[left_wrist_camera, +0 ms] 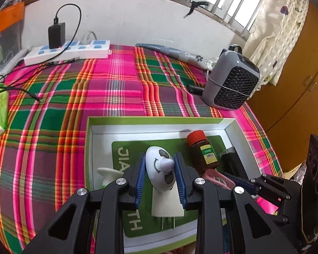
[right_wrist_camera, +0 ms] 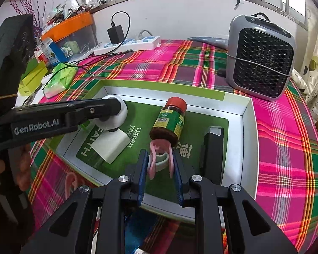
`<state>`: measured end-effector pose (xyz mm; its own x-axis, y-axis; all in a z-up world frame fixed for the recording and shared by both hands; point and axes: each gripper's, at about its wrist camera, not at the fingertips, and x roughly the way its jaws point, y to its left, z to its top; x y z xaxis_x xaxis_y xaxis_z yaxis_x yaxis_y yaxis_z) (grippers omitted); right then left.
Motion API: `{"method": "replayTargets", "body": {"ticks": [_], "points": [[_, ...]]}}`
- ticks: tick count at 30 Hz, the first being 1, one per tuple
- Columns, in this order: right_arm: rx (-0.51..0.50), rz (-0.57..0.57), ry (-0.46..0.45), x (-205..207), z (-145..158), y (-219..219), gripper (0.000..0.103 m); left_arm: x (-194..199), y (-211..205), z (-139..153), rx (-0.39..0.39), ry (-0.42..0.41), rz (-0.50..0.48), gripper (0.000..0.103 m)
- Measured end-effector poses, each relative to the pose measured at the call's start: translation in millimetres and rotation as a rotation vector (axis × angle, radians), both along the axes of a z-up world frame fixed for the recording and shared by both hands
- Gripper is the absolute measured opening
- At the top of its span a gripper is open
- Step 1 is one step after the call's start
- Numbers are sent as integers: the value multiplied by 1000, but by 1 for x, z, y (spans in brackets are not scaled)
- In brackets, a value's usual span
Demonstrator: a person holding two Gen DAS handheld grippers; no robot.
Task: Organize rigid objects
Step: 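Carry the pink clip and white round device over the green tray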
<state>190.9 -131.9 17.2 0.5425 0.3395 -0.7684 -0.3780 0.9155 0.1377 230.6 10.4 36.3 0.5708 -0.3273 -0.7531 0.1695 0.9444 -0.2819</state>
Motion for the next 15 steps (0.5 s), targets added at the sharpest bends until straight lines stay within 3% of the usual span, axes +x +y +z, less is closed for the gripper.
{"method": "replayTargets", "body": {"ticks": [15], "points": [[-9, 5, 2, 3, -6, -1, 24, 11, 0, -6, 2, 15, 16, 26]]}}
